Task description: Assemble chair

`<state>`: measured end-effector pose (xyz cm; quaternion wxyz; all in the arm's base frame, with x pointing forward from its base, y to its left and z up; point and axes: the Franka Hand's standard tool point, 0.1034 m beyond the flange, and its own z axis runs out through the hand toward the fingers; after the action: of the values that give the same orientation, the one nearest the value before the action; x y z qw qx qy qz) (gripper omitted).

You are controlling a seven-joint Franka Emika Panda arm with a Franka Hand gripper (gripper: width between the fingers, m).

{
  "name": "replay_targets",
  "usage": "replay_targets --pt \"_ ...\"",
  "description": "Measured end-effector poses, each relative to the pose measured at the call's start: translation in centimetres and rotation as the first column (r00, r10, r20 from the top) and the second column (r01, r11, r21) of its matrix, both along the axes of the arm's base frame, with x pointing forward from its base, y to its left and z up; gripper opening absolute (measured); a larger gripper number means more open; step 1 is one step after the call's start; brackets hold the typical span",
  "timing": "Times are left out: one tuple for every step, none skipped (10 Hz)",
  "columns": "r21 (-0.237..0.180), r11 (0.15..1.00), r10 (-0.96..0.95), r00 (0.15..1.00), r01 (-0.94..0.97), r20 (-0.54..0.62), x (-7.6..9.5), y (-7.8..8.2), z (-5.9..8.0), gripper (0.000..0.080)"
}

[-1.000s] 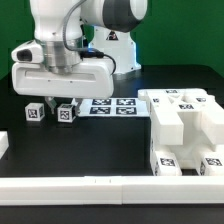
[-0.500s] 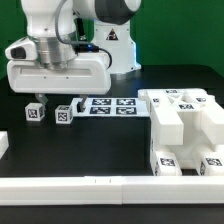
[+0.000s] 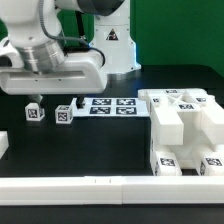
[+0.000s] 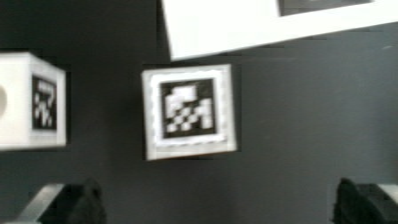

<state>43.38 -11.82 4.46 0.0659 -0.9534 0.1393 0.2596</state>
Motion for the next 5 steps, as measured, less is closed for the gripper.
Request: replay_targets --pt "-0.005 1.0 -0.007 0.999 0.007 -0.034 0.7 0.9 0.0 0.0649" --pt "0.001 1.0 -0.002 0.999 0.002 -0.053 0.4 1.6 -0.1 0.0649" --pt "0.028 1.0 -0.007 0.992 0.011 -0.123 -0.4 1.6 0.1 0.0649" --pt "0.037 0.999 -0.009 0.987 0.015 -0.159 -0.2 1.4 -0.2 0.0649" --pt "0.046 0.999 -0.006 0.982 0.015 -0.19 -0.4 1.2 -0.4 0.0649"
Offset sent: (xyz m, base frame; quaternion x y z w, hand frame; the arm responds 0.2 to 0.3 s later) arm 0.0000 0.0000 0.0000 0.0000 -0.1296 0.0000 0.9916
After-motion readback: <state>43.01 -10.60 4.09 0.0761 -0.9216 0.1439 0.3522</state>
